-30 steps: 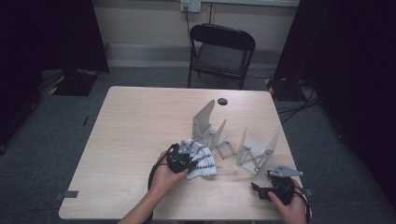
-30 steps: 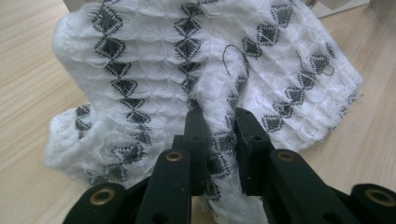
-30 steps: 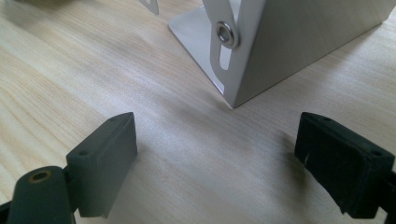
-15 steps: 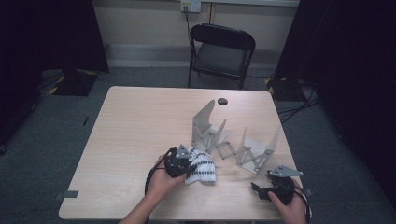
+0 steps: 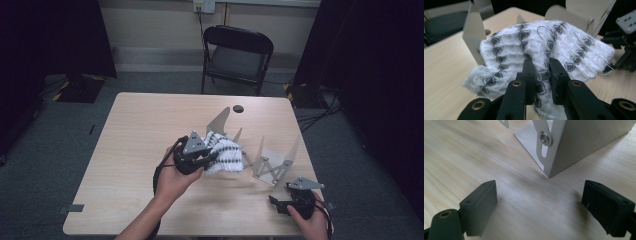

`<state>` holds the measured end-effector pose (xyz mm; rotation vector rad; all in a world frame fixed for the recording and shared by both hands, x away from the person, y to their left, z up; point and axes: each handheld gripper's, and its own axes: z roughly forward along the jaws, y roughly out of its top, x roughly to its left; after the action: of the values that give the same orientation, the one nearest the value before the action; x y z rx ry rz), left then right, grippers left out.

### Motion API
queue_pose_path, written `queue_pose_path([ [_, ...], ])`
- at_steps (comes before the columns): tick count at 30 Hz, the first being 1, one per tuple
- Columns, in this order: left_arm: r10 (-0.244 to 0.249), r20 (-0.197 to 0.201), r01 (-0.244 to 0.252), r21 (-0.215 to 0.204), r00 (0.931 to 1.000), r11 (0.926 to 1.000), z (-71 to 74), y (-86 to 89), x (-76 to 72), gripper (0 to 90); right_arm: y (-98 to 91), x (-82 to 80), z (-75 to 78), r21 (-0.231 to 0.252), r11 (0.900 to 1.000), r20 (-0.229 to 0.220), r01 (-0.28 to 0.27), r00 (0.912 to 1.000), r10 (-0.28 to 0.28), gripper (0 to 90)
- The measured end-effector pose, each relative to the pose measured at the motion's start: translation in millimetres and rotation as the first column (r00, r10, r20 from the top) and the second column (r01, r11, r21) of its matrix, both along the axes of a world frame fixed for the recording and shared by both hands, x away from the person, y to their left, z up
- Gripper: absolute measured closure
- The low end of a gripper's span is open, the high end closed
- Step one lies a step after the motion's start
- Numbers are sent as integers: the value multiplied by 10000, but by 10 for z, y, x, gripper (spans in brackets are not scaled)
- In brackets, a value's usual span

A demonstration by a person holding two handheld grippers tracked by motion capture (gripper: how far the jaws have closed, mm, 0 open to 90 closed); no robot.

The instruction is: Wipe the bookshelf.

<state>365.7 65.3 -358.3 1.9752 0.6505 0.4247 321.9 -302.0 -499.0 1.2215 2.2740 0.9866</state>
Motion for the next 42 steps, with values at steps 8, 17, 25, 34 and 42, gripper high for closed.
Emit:
queue_pose_path([
  [8,-362,-406,379,419,9985,9984,-259,-243,7,765,0,0,0,3,10000,-1,0,10000,0,123],
  [17,-520,-1148,606,728,9920,9955,-623,-408,35,765,0,0,0,4,10000,-1,2,10000,-2,123],
  [25,-496,-1304,602,785,9902,9951,-723,-427,33,766,0,0,0,3,10000,-1,2,10000,-2,122],
  [34,-440,-1486,547,682,9879,9962,-759,-388,41,766,0,0,0,3,10000,0,1,10000,-1,122],
  [42,-299,-976,351,522,9948,9980,-535,-286,46,768,0,0,0,4,10000,0,2,10000,-2,123],
])
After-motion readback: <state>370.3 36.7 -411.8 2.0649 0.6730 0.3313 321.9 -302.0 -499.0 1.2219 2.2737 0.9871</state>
